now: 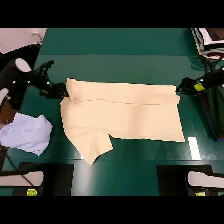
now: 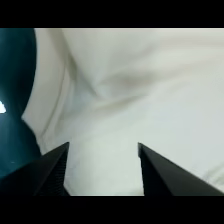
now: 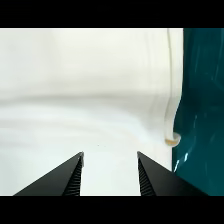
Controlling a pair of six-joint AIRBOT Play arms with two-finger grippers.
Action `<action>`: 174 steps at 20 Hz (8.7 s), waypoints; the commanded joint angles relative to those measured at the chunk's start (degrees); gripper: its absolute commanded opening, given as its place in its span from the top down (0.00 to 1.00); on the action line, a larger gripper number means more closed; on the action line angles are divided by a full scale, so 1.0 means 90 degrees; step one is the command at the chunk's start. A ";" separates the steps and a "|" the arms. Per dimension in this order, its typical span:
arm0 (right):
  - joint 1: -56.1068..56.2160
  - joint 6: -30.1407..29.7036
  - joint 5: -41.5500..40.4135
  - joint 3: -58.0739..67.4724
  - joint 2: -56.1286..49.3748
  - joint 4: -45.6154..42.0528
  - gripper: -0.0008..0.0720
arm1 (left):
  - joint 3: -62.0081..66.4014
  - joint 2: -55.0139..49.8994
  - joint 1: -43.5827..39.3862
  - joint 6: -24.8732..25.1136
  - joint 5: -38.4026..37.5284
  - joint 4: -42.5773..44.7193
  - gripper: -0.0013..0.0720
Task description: Fold the shirts.
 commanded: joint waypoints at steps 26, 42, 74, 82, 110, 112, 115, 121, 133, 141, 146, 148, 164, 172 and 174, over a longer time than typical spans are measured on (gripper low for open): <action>-0.0656 -0.0291 0.0755 -0.1851 0.2244 0.0066 0.46 | -0.5421 0.3725 -0.0032 0.0423 0.0636 -0.2419 0.95; -0.1605 -0.0364 -0.0053 -0.4643 0.1702 0.0192 0.75 | -0.4753 0.3725 -0.0032 0.0430 0.0233 -0.1970 0.95; -0.0175 -0.0629 0.0457 0.0714 -0.0937 0.0461 0.48 | -0.0673 0.0372 -0.0012 0.0170 0.1477 -0.1083 0.24; -0.1732 -0.1207 0.0697 -0.1083 -0.0593 0.0799 0.20 | -0.0396 0.0367 -0.0032 0.0447 0.0731 -0.2159 0.94; 0.1515 -0.0663 0.0996 0.2594 0.0335 0.2987 0.97 | 0.1807 -0.2701 -0.3874 -0.0073 0.1945 -0.2380 0.95; 0.1775 -0.0663 0.0850 0.2618 0.0335 0.3096 0.97 | 0.1807 -0.2701 -0.3874 -0.0073 0.2040 -0.2373 0.95; 0.2140 -0.0682 0.0629 0.2618 0.0335 0.3092 0.97 | 0.1875 -0.2681 -0.3823 0.0053 0.2042 -0.2363 0.95; 0.3322 -0.0801 -0.0075 0.2618 0.0204 0.3096 0.97 | 0.2018 -0.1209 -0.2482 0.0049 0.1139 -0.1107 0.95; 0.6045 -0.1727 -0.0488 0.4357 -0.2739 0.2824 0.40 | 0.2011 0.1273 0.0177 0.0053 0.0444 -0.0440 0.94; 0.3628 -0.1207 -0.0029 0.1644 -0.1547 0.2171 0.40 | 0.2008 0.1270 0.0177 0.0056 0.0051 -0.0466 0.94; 0.2535 -0.0775 -0.0539 -0.0034 -0.1292 0.2259 0.12 | 0.2008 0.1253 0.0177 0.0053 0.0063 -0.0498 0.94; 0.2596 -0.0780 -0.0865 -0.0284 -0.1413 0.2314 0.12 | 0.2006 0.1226 0.0177 0.0053 0.0066 -0.0503 0.94; 0.3959 -0.0563 -0.0423 0.2285 -0.3415 0.2851 0.97 | 0.1746 0.1226 -0.0855 0.0214 0.0294 -0.0576 0.95; 0.1149 -0.0316 -0.0673 0.2052 -0.1603 0.1843 0.97 | 0.1746 0.1226 -0.1841 0.0216 0.0461 -0.0588 0.94; 0.0119 -0.0318 -0.0753 0.1938 -0.1151 0.1843 0.97 | 0.1746 0.1226 -0.1957 0.0214 0.0466 -0.0607 0.94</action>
